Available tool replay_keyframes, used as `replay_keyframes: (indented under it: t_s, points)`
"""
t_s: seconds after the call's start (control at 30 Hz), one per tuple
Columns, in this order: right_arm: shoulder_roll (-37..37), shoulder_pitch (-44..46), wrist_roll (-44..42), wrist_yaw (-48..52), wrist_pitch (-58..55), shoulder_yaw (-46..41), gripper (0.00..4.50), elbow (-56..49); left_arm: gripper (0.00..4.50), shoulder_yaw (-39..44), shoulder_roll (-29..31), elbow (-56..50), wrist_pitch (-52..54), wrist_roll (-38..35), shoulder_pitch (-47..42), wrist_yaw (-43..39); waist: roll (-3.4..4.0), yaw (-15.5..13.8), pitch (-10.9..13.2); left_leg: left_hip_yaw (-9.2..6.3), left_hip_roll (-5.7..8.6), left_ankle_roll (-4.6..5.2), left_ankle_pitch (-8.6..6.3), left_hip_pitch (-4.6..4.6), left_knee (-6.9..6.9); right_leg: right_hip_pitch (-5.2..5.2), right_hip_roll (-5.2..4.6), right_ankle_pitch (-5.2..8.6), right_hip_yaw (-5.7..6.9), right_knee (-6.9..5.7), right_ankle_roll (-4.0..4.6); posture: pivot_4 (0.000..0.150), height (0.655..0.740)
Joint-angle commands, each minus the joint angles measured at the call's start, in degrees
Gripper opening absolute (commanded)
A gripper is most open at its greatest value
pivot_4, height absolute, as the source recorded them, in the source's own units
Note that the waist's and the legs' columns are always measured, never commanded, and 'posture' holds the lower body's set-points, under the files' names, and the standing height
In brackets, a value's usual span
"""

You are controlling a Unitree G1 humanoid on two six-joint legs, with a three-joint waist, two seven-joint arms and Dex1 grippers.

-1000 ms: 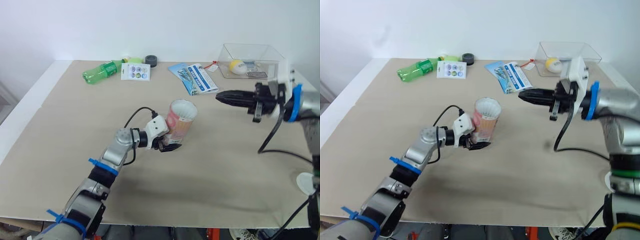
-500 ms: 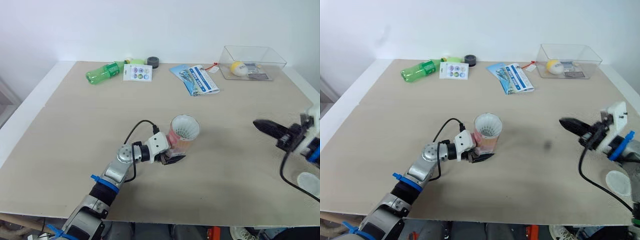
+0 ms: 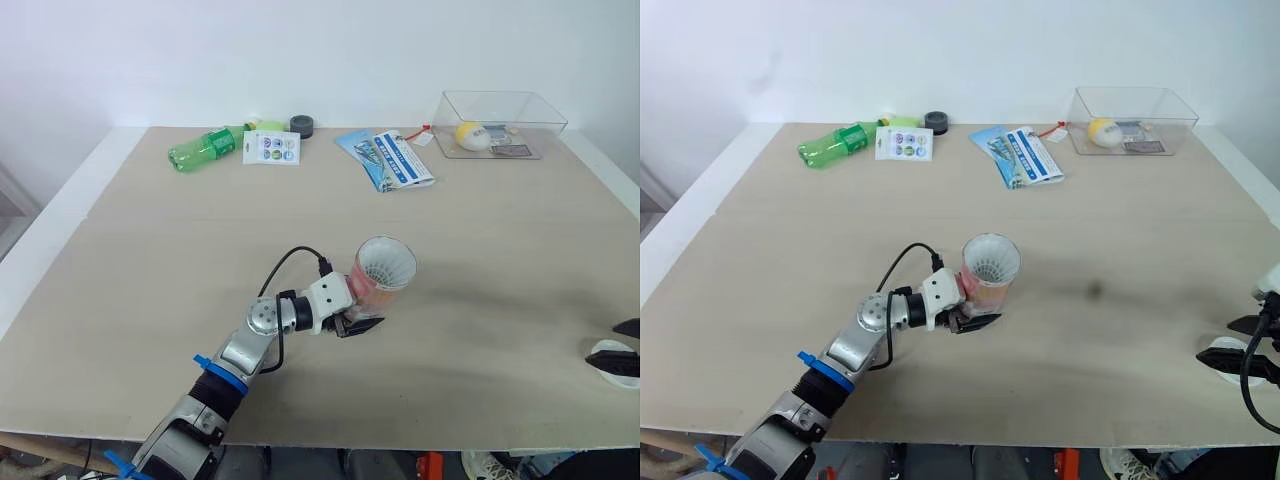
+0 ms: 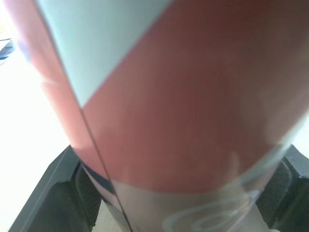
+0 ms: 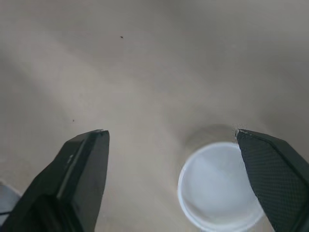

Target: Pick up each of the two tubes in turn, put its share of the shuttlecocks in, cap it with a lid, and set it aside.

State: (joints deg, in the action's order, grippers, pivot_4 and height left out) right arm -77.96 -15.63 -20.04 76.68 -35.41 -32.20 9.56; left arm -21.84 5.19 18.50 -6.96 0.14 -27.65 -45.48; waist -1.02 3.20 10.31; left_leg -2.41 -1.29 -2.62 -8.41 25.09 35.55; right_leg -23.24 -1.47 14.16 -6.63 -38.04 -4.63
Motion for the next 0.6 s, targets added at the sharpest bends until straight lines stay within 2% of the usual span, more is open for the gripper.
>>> replay_keyframes:
  t_s: [0.03, 0.23, 0.6]
  points:
    - [-1.53, -0.34, 1.53, 0.92, -2.33, -2.59, 4.49, -0.58, 3.69, -0.43, -0.62, -2.72, 0.25, 0.03, 0.35, 0.60, 0.00, -0.10, 0.00, -0.01, 0.02, -0.01, 0.00, 0.01, -0.01, 0.00, -0.01, 0.02, 0.00, 0.00, -0.02, 0.150, 0.7400]
    - [0.17, -0.58, 2.73, 0.70, -3.72, -0.47, 4.49, 1.45, 3.69, -0.81, -1.13, -3.62, 0.96, -0.16, 0.69, 1.09, -0.03, -0.18, 0.02, -0.02, 0.04, -0.05, -0.04, 0.01, -0.03, 0.00, -0.02, 0.07, 0.00, 0.00, -0.04, 0.150, 0.7400]
    - [2.94, 4.96, 2.93, -1.00, -3.13, 6.88, 4.49, 4.16, 3.69, -1.36, -1.57, -4.33, 1.55, -0.16, 0.93, 1.49, -0.04, -0.17, 0.03, -0.03, 0.05, -0.05, -0.04, 0.00, -0.01, 0.02, -0.03, 0.07, 0.00, 0.00, -0.04, 0.150, 0.7400]
